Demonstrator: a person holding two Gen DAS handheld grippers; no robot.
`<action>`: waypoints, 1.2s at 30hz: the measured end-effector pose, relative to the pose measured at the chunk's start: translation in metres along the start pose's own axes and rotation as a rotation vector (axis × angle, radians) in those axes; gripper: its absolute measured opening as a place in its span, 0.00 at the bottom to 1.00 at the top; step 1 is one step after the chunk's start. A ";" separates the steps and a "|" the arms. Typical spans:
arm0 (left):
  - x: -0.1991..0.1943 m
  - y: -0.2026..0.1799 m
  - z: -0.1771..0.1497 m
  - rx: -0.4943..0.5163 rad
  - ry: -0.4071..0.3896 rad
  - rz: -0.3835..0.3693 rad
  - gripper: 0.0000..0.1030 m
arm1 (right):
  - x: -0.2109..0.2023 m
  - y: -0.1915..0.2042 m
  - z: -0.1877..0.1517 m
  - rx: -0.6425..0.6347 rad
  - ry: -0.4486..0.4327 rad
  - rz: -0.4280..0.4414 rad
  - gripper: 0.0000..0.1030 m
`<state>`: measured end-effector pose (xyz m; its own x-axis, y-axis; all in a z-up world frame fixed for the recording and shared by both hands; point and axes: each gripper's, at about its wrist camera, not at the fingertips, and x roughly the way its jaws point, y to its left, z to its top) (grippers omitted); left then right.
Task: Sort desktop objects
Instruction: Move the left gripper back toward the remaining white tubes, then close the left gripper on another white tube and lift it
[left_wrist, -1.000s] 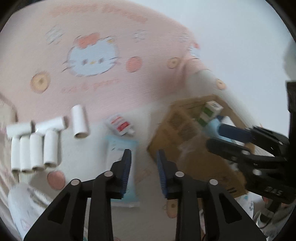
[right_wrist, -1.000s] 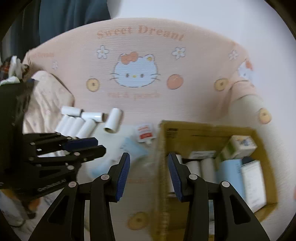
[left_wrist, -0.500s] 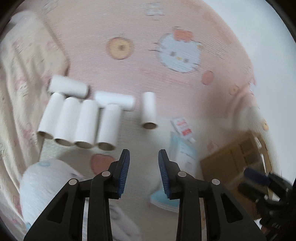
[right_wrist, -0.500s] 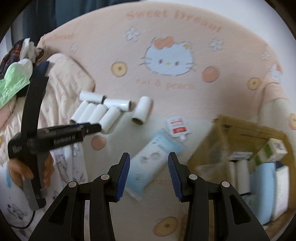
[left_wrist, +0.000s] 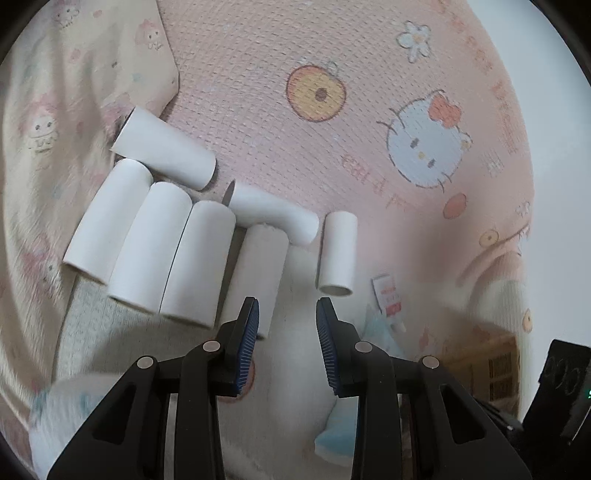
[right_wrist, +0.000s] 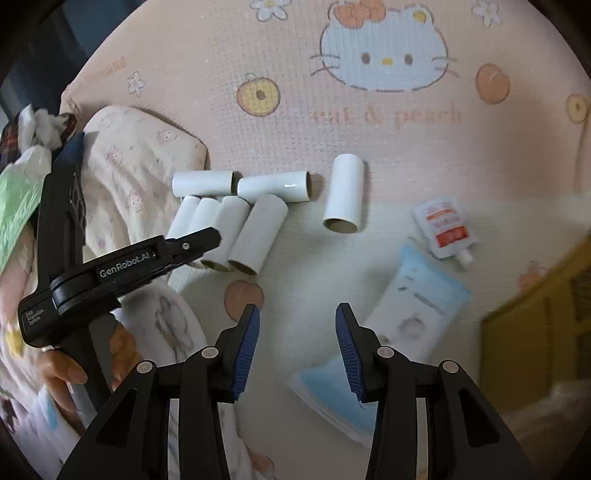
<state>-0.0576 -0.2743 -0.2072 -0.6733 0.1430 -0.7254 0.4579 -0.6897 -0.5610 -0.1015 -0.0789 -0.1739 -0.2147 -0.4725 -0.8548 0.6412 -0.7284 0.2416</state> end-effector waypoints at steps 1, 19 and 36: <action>0.002 0.002 0.003 -0.009 0.003 -0.002 0.34 | 0.006 0.000 0.003 0.005 0.005 -0.005 0.38; 0.044 0.016 0.021 -0.108 0.141 0.019 0.34 | 0.089 0.014 0.039 -0.032 0.101 0.021 0.38; 0.068 0.022 0.024 -0.185 0.256 -0.099 0.34 | 0.116 0.011 0.042 -0.032 0.139 0.078 0.38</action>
<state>-0.1074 -0.2962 -0.2596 -0.5625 0.3930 -0.7274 0.5111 -0.5263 -0.6796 -0.1501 -0.1625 -0.2510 -0.0605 -0.4524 -0.8898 0.6754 -0.6749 0.2973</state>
